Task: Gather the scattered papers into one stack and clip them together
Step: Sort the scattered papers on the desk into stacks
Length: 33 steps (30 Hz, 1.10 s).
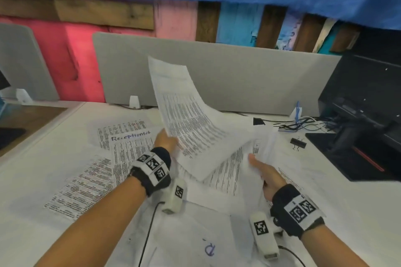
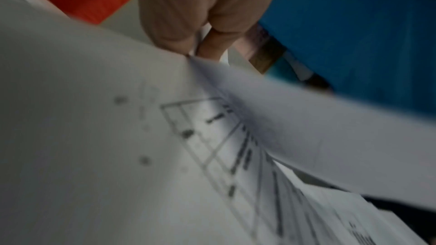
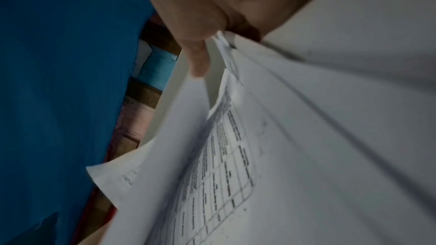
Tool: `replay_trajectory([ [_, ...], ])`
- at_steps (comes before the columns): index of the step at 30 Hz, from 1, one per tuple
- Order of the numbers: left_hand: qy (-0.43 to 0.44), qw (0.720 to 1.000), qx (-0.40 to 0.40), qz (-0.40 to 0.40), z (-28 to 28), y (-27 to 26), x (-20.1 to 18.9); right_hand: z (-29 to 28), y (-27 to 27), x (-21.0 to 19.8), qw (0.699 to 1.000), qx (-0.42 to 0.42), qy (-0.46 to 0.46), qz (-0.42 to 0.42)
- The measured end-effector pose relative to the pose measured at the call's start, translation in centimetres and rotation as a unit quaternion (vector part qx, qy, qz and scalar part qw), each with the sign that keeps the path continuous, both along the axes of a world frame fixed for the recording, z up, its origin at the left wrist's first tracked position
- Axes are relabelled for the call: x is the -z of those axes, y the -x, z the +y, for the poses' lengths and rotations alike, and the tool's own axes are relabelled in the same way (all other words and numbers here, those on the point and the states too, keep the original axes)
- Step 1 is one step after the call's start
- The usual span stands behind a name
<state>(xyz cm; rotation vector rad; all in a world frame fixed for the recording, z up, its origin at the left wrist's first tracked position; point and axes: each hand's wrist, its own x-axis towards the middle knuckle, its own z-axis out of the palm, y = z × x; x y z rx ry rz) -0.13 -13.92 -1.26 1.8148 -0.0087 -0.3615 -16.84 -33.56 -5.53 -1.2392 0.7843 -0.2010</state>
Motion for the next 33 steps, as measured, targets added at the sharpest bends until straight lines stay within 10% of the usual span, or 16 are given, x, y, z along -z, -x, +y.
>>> replay_trajectory([
  [7,-0.077,0.990,0.084,0.078,1.9,-1.8,0.8,-1.7,0.9,0.3,0.993,0.015,0.073,0.096],
  [13,-0.148,0.946,0.268,0.107,2.7,-1.9,2.8,-4.7,1.2,2.2,0.998,0.026,0.033,0.048],
  [19,-0.113,0.945,0.286,0.111,0.8,0.5,3.6,-1.5,1.3,0.6,0.997,0.039,0.062,0.029],
  [24,-0.211,0.893,0.383,0.103,0.5,2.1,1.6,-1.6,1.0,0.7,0.990,0.014,0.103,0.094],
  [33,-0.469,0.870,0.148,0.031,9.0,-3.3,-1.4,-5.7,1.7,-3.8,0.938,0.054,0.272,0.206],
])
